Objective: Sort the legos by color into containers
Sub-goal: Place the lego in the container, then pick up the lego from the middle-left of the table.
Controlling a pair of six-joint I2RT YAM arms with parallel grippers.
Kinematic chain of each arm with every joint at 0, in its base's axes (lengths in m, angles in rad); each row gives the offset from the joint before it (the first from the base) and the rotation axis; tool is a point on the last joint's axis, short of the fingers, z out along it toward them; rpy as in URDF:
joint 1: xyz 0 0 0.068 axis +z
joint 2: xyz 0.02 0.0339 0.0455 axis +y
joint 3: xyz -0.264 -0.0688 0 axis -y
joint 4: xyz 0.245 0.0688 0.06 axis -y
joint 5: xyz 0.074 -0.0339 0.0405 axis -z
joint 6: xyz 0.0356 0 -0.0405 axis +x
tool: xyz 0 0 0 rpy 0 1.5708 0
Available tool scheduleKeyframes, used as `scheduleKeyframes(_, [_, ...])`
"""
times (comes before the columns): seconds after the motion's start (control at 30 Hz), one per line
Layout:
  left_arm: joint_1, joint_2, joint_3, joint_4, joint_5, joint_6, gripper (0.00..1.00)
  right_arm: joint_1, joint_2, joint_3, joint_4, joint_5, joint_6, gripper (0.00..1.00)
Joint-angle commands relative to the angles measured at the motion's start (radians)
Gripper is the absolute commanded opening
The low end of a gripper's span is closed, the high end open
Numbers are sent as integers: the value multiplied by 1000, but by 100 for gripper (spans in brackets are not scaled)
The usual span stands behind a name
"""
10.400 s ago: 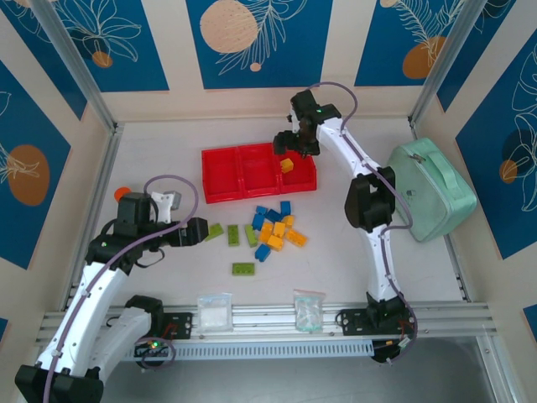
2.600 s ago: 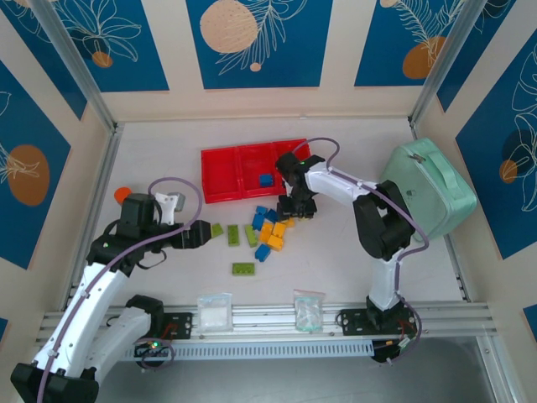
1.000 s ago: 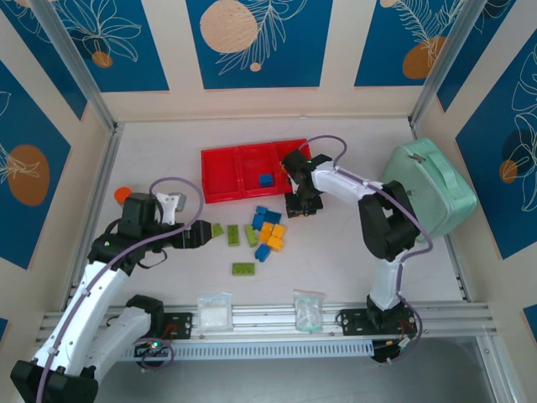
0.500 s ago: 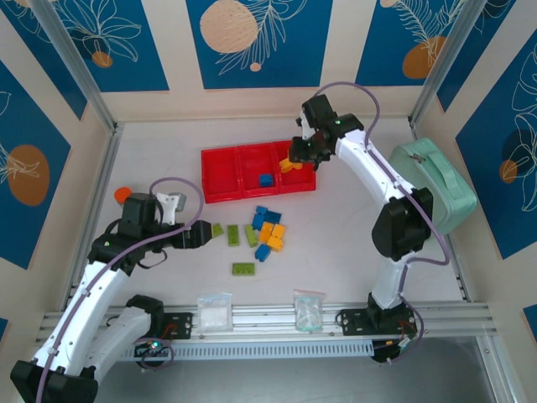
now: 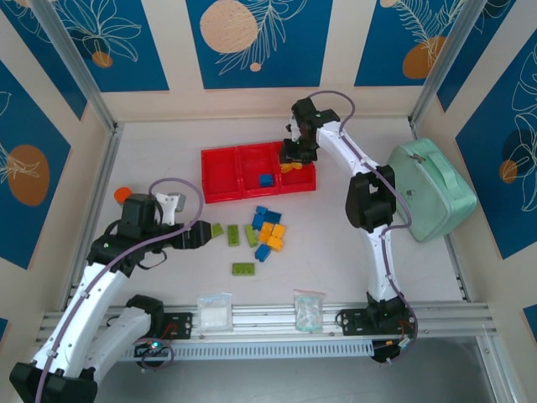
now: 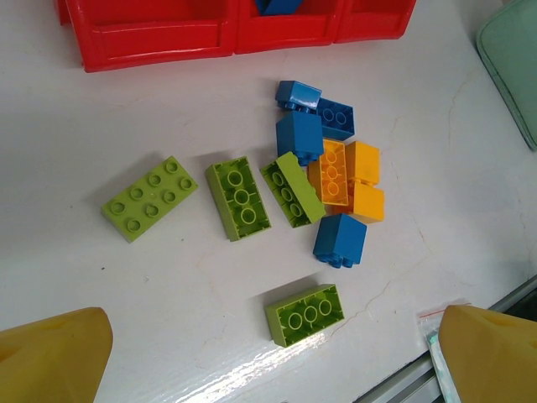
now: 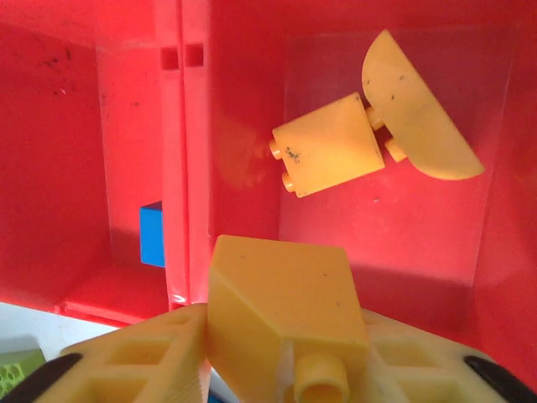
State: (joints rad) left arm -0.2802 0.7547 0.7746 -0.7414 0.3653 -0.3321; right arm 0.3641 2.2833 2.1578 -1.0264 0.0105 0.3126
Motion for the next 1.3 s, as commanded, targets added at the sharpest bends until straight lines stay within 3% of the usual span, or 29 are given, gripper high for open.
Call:
scheduleKeyframes(0.0, [-15, -2, 6, -13, -2, 6, 99, 2, -37, -27, -3, -42, -2, 49])
scheduleKeyframes(0.17, [-16, 5, 6, -14, 1, 7, 99, 8, -106, -65, 12, -35, 9, 69])
scheduleKeyframes(0.4, [-14, 4, 6, -16, -4, 6, 99, 31, -250, -147, 27, -28, 17, 81])
scheduleKeyframes(0.5, [-14, -1, 4, -12, -2, 7, 99, 43, -339, -224, 38, -5, 25, 98])
scheduleKeyframes(0.83, [-40, 37, 5, -13, 3, 1, 99, 20, -721, -658, 130, -10, 44, 99])
scheduleKeyframes(1.0, [-178, 114, 31, -29, -66, -23, 99, -64, -903, -866, 184, -92, 56, 99])
scheduleKeyframes(1.27, [-552, 452, 197, -10, -354, -126, 99, -167, -1089, -1065, 207, -169, 35, 99])
